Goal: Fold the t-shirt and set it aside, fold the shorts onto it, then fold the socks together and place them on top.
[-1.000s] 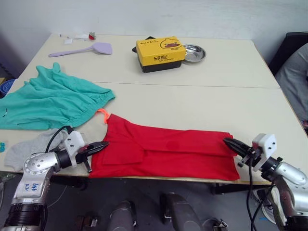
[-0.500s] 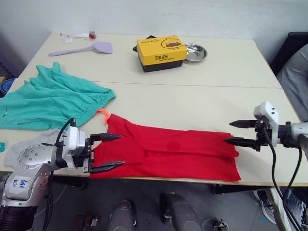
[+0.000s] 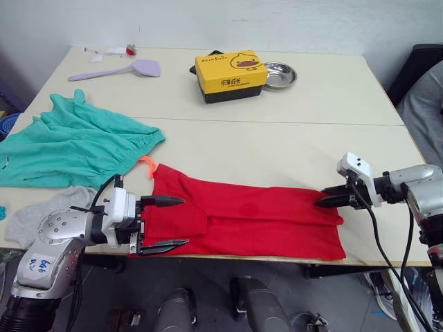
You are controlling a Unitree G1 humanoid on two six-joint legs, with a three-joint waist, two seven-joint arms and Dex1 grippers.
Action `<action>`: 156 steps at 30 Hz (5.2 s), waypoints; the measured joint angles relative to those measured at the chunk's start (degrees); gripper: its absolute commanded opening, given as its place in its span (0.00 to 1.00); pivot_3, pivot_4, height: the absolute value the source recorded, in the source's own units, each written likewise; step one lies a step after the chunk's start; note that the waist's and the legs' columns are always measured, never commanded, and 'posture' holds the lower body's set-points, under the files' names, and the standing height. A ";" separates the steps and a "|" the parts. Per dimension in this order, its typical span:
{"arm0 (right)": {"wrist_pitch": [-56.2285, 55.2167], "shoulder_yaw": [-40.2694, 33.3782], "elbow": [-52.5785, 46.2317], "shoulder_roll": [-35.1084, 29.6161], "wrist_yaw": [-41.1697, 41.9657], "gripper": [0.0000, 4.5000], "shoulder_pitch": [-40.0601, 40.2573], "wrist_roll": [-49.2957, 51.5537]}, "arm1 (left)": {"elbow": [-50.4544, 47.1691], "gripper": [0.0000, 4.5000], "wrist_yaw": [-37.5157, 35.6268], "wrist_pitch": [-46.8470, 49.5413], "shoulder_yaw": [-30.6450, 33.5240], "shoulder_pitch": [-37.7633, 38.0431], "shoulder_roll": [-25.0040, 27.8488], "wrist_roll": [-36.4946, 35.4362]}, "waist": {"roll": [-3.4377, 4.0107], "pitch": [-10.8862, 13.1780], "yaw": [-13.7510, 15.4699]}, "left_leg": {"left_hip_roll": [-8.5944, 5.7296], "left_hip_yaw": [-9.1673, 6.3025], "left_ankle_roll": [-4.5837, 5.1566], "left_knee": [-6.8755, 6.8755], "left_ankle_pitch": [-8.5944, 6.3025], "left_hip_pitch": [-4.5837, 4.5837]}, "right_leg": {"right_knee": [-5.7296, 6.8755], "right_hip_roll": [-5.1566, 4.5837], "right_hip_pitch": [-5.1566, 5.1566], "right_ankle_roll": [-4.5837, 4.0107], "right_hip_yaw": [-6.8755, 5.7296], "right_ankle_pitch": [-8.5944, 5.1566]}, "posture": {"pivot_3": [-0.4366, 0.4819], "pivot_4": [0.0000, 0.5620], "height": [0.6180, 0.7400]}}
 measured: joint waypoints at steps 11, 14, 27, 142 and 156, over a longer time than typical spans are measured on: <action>-19.87 -0.03 21.23 6.44 -15.20 0.01 -16.15 -9.99 | 7.93 0.98 10.39 -3.34 0.12 -8.23 -5.22 7.36 | 0.03 0.02 -1.23 | -0.05 0.01 -0.14 0.06 0.15 -0.03 | 0.01 -0.02 0.02 0.06 0.02 0.05 | 0.48 0.27 1.00; -25.86 -0.03 28.14 8.20 -18.61 0.01 -18.81 -12.57 | 9.37 0.98 11.06 -3.68 -0.06 -9.74 -5.96 7.82 | 0.03 0.02 -1.25 | -0.03 0.09 -0.28 0.03 0.14 -0.07 | 0.02 -0.01 -0.02 0.11 0.04 0.01 | 0.48 0.27 1.00; -29.78 -5.13 36.86 11.34 -19.68 0.38 -22.68 -12.55 | 12.05 0.98 10.17 -3.30 -0.19 -11.85 -6.22 7.81 | 0.09 0.06 -1.41 | 0.00 0.23 -0.37 0.07 0.18 -0.04 | 0.11 0.02 -0.06 0.16 0.14 -0.02 | 0.48 0.27 1.00; 67.64 -13.85 -56.87 27.79 -65.98 0.96 13.21 45.71 | 90.05 1.00 14.36 6.67 -13.72 -70.11 -32.13 27.93 | -0.35 -0.18 -0.21 | -0.16 -0.16 0.14 0.12 0.33 -1.00 | 0.25 0.00 -0.95 0.22 -0.10 0.27 | 0.48 0.27 1.00; 67.02 -13.29 -53.41 34.94 -81.17 0.00 15.51 53.20 | 93.16 0.12 20.51 5.52 -7.72 -70.78 -35.74 29.33 | -0.38 -0.20 -0.80 | -0.13 -0.17 0.13 0.09 0.33 -1.00 | 0.25 -0.01 -0.94 0.22 -0.11 0.25 | 0.48 0.27 1.00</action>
